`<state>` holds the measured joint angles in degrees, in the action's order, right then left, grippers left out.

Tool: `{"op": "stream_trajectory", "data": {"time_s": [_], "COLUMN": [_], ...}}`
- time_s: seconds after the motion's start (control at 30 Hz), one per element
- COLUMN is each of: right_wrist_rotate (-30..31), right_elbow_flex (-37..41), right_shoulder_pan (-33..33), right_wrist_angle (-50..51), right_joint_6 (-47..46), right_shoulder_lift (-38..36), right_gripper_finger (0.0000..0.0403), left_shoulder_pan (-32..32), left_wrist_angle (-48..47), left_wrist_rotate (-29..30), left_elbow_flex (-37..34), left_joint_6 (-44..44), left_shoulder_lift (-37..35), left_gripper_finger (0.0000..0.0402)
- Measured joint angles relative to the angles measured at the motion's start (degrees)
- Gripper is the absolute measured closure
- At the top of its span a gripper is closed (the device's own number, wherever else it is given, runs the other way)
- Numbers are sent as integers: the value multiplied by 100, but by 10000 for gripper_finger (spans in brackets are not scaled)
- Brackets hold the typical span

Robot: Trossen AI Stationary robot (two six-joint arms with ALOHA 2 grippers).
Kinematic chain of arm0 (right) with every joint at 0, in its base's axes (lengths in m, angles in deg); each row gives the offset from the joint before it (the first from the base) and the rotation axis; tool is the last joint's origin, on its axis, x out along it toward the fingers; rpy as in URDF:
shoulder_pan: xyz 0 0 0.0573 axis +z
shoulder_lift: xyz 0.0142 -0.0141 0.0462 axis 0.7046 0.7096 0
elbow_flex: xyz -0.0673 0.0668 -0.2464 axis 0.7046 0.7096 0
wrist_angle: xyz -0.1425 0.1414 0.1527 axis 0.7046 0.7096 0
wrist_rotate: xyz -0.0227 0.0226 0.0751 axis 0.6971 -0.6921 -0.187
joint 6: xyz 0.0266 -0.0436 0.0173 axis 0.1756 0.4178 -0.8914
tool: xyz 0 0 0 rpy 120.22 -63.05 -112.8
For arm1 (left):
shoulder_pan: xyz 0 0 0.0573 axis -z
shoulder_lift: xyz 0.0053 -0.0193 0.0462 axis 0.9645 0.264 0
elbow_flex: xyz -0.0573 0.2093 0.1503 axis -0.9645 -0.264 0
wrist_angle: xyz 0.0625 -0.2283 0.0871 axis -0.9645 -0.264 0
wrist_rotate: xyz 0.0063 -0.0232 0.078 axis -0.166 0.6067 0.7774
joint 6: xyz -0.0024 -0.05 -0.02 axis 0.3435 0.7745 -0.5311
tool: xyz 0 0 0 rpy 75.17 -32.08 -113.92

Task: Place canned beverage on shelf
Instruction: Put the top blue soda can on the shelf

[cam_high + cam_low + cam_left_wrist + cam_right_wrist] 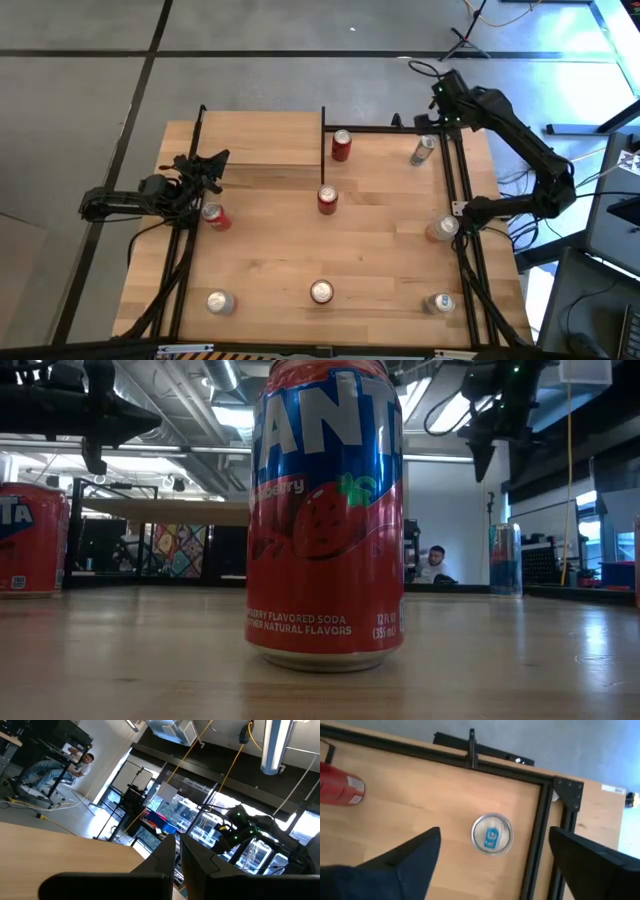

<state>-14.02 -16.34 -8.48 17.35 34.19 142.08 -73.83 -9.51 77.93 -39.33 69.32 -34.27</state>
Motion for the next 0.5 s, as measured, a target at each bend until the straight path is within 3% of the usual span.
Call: {"op": "stream_trajectory", "data": {"time_s": [0.17,0.5], "right_wrist_rotate": [-186,-219], "right_elbow_flex": [-2,1], "right_shoulder_pan": [-4,-4], "right_wrist_angle": [184,445], "right_joint_6": [-102,-120], "right_shoulder_lift": [368,1165], "right_gripper_finger": [16,44], "left_shoulder_pan": [0,0], "left_wrist_angle": [0,0], "left_wrist_rotate": [-1,-19], "left_elbow_flex": [2,2], "left_joint_6": [-1,-1], "left_shoulder_lift": [2,2], "left_gripper_finger": [379,379]}}
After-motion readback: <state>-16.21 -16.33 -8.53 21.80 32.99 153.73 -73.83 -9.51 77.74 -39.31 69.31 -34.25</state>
